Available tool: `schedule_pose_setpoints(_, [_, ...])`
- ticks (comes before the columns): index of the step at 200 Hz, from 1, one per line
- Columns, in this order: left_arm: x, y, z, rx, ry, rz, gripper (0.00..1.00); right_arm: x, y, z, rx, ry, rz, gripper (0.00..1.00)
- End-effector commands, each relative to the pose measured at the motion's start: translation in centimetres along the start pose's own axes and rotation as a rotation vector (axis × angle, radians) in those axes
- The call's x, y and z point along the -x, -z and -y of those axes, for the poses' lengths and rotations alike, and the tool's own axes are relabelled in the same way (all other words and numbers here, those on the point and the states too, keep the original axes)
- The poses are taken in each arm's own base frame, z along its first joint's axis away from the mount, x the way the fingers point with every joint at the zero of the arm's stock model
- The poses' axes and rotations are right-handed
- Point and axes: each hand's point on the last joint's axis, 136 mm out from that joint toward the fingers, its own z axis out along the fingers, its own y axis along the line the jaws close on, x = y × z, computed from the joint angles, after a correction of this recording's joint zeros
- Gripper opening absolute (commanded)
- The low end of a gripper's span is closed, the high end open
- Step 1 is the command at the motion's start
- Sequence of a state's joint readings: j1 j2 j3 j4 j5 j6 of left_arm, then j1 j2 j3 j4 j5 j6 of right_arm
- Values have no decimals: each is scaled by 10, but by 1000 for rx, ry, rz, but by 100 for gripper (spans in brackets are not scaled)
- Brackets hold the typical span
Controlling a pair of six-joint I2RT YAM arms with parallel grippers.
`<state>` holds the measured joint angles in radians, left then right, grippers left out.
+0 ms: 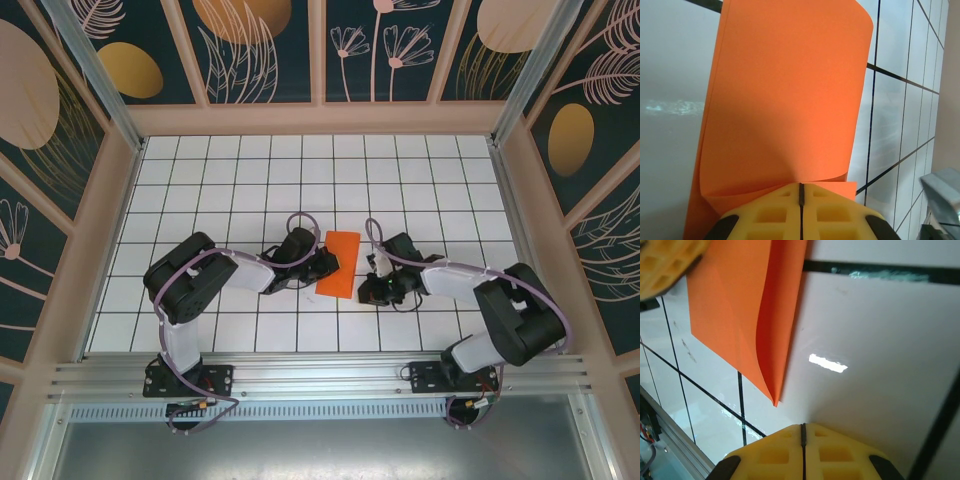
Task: Fold a paper plane with a square sheet of paper (pick it up from the middle)
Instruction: Fold the triangle a second time at the center of the table.
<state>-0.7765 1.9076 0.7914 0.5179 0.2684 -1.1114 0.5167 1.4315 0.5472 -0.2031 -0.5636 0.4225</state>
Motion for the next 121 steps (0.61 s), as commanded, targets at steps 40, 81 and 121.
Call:
schedule_pose_setpoints(40, [-2,-3,-33,129,-10,-1,10,45,21,-53,140,41,97,9])
schedule_pose_setpoints(81, [-1,-3,-28,111,-5,2,11,40,-3,-60,144,62,30,10])
schedule_pose_setpoints(121, [0,-3,-25,97,-3,2,11,37,-18,-42,97,42,5,10])
